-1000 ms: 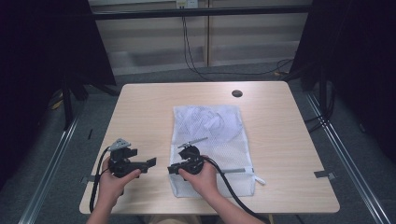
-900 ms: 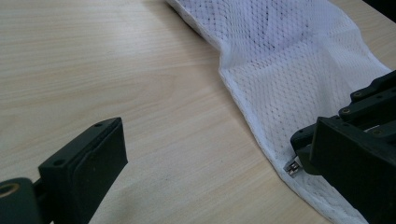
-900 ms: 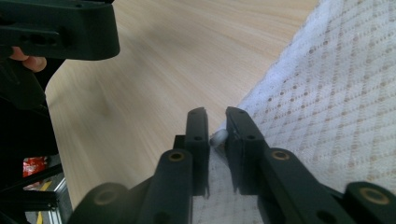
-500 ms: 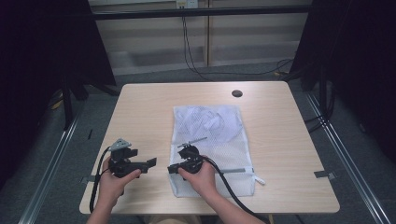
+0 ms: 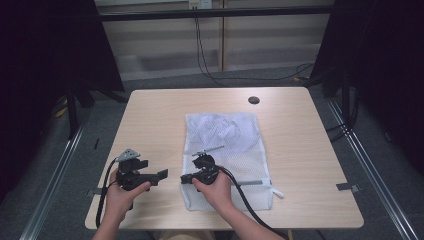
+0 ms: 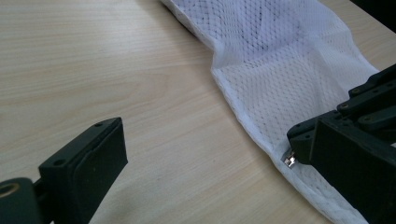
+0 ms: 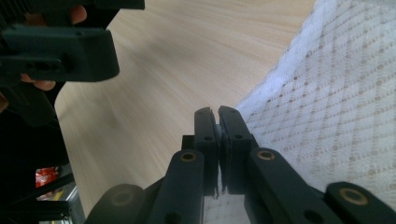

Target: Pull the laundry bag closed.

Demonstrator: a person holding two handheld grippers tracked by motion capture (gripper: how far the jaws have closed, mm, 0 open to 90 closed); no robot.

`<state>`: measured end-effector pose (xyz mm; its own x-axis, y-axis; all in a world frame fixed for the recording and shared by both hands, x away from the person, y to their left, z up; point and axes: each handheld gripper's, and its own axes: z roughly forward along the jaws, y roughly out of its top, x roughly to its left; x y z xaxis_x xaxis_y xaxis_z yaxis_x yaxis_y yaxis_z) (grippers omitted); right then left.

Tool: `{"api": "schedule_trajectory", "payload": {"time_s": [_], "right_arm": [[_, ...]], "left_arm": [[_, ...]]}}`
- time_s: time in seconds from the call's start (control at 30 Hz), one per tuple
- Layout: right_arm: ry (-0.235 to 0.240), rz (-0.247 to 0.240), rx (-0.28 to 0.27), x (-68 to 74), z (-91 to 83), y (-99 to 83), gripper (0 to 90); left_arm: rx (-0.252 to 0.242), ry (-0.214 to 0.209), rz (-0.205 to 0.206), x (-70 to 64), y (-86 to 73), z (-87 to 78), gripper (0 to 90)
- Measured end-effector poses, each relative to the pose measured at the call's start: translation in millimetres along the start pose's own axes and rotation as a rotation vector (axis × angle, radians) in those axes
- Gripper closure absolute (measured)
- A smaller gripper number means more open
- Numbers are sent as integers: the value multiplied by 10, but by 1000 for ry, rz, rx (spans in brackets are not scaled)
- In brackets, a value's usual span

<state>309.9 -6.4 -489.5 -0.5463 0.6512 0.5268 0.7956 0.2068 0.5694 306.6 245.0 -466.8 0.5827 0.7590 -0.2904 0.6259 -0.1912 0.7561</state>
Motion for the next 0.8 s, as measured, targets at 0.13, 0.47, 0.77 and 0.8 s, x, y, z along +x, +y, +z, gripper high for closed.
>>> {"api": "schedule_trajectory", "payload": {"time_s": [0.13, 0.47, 0.77, 0.8], "right_arm": [[22, 18, -24, -8, -74, 27, 868], [39, 30, -61, -21, -183, 55, 867], [49, 36, -72, -19, -224, 74, 868], [50, 33, -73, -21, -226, 75, 868]], "left_arm": [[0, -30, -11, -24, -2, 6, 35], [16, -105, -32, -94, -16, 47, 33], [60, -123, -37, -152, -43, 117, 34], [65, -120, -45, -152, -47, 121, 34]]}}
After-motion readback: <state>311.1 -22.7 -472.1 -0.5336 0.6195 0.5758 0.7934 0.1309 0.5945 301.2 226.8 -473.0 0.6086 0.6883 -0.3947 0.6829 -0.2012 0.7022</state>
